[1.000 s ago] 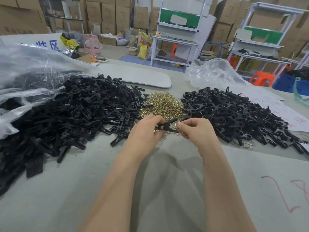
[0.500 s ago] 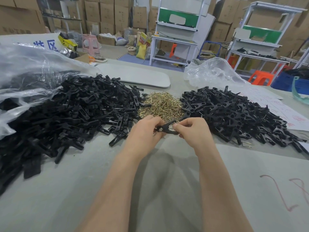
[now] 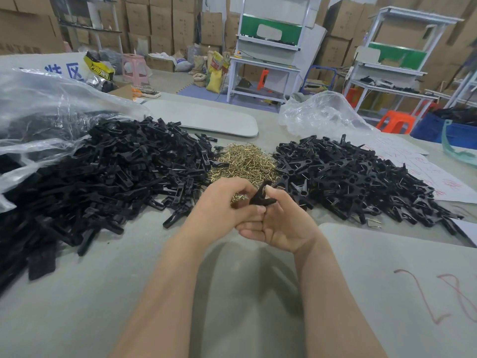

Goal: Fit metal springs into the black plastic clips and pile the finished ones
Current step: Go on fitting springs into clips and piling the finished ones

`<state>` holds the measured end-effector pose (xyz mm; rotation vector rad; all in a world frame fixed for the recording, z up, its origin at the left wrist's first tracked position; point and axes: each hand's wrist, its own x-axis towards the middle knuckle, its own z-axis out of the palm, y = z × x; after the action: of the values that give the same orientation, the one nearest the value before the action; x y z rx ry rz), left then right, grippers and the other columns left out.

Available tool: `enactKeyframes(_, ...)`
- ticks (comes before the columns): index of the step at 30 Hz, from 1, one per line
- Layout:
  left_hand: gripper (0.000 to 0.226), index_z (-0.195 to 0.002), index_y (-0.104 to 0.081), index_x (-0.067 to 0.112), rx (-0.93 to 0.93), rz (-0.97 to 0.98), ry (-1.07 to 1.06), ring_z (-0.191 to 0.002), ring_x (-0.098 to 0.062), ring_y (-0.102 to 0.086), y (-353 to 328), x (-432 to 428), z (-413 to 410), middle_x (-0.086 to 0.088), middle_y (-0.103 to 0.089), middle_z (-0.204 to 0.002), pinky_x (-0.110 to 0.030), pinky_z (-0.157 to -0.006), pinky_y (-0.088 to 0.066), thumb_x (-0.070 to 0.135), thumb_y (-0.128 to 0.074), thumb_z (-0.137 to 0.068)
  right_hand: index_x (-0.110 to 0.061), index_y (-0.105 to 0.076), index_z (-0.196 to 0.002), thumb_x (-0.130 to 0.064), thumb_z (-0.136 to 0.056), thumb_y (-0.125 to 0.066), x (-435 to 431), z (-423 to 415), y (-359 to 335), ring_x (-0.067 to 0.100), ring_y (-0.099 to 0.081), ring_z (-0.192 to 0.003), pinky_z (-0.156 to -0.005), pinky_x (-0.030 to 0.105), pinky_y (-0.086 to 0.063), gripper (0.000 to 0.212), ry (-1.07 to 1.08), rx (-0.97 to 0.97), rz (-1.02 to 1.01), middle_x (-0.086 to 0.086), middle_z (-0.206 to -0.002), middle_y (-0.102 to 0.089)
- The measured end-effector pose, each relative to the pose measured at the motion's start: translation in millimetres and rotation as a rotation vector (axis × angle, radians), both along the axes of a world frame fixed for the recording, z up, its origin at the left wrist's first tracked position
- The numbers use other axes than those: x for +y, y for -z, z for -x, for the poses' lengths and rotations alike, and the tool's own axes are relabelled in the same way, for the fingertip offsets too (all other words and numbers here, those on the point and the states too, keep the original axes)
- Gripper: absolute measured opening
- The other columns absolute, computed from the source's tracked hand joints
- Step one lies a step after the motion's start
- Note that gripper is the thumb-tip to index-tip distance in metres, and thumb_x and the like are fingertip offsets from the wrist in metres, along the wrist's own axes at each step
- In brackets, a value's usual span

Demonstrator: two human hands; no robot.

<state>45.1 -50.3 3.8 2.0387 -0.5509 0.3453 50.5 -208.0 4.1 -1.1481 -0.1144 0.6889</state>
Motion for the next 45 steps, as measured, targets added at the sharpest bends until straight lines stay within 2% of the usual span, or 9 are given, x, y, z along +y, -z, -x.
enactKeyframes(6, 0.022, -0.097, -0.068, 0.021, -0.021, 0.040, 0.017, -0.086, -0.004, -0.057, 0, 0, -1, 0.006, -0.062, -0.093, -0.019, -0.082, -0.046, 0.018, -0.076, -0.077, -0.008, -0.075, -0.071, -0.044, -0.074, -0.049, 9, -1, 0, 0.018, -0.071, -0.059, -0.056, 0.024, -0.058, 0.044, 0.078, -0.067, 0.033, 0.012, -0.064, -0.071)
enactKeyframes(16, 0.018, -0.096, -0.067, 0.026, 0.096, 0.099, -0.056, -0.088, -0.004, -0.061, 5, 1, -5, 0.011, -0.069, -0.088, -0.019, -0.082, -0.046, 0.022, -0.074, -0.080, -0.012, -0.064, -0.103, -0.069, -0.068, -0.054, 5, -9, 3, 0.017, -0.070, -0.066, -0.058, 0.025, -0.056, 0.068, 0.150, -0.127, 0.199, 0.008, -0.078, -0.073)
enactKeyframes(21, 0.033, -0.116, -0.064, 0.023, 0.121, -0.176, -0.105, -0.105, -0.014, -0.055, 13, -3, -9, 0.002, -0.059, -0.111, -0.029, -0.095, -0.042, 0.023, -0.071, -0.083, -0.016, -0.067, -0.091, -0.016, -0.088, -0.067, 1, -13, -1, 0.012, -0.055, -0.051, -0.051, 0.022, -0.047, 0.004, 0.341, -0.470, 0.604, 0.000, -0.069, -0.067)
enactKeyframes(24, 0.042, -0.127, -0.056, 0.022, 0.096, -0.031, -0.289, -0.112, -0.010, -0.050, 9, 1, -12, 0.004, -0.050, -0.125, -0.028, -0.100, -0.039, 0.026, -0.067, -0.087, -0.013, -0.057, -0.115, -0.014, -0.088, -0.066, 1, -25, -20, 0.009, -0.064, -0.063, -0.064, 0.026, -0.051, 0.029, 0.901, -0.572, 0.603, 0.005, -0.094, -0.068)
enactKeyframes(27, 0.023, -0.115, -0.060, 0.019, 0.062, 0.506, -0.582, -0.096, -0.001, -0.055, 1, 12, -14, 0.004, -0.059, -0.115, -0.014, -0.086, -0.043, 0.020, -0.058, -0.092, -0.022, -0.007, -0.152, -0.030, -0.089, -0.065, -7, -36, -51, 0.015, -0.050, -0.124, -0.100, 0.027, -0.034, 0.086, 1.164, -0.609, 0.509, 0.008, -0.148, -0.037)
enactKeyframes(30, 0.013, -0.098, -0.060, 0.023, 0.189, 1.054, -0.705, -0.089, 0.000, -0.057, -2, 21, -16, 0.010, -0.060, -0.096, -0.018, -0.082, -0.047, 0.015, -0.049, -0.095, -0.021, -0.007, -0.153, -0.037, -0.090, -0.060, 9, -36, -49, 0.033, -0.015, -0.144, -0.115, 0.043, -0.015, 0.083, 0.976, -0.703, 1.081, 0.017, -0.158, -0.010)
enactKeyframes(33, 0.018, -0.089, -0.057, 0.024, 0.298, 1.336, -0.726, -0.083, -0.003, -0.058, -2, 29, -18, 0.008, -0.059, -0.091, -0.018, -0.071, -0.047, 0.013, -0.045, -0.095, -0.016, -0.046, -0.138, -0.036, -0.091, -0.060, 46, -26, -25, 0.022, -0.047, -0.126, -0.106, 0.035, -0.034, 0.053, 0.485, -0.796, 1.164, 0.007, -0.138, -0.051)
enactKeyframes(38, 0.017, -0.089, -0.056, 0.021, 0.273, 1.374, -0.749, -0.079, -0.002, -0.058, -2, 29, -21, 0.006, -0.058, -0.092, -0.016, -0.067, -0.046, 0.010, -0.044, -0.095, -0.023, -0.054, -0.132, -0.037, -0.082, -0.071, 90, -22, -1, 0.026, -0.052, -0.118, -0.101, 0.035, -0.042, 0.054, 0.027, -0.788, 1.277, 0.009, -0.134, -0.050)
enactKeyframes(45, 0.020, -0.087, -0.056, 0.023, 0.261, 1.341, -0.747, -0.079, -0.002, -0.057, -1, 27, -18, 0.007, -0.056, -0.087, -0.015, -0.066, -0.045, 0.009, -0.043, -0.094, -0.012, -0.072, -0.097, -0.010, -0.086, -0.056, 102, -22, 2, 0.022, -0.062, -0.092, -0.084, 0.028, -0.049, 0.019, 0.262, -0.840, 1.212, 0.007, -0.102, -0.069)
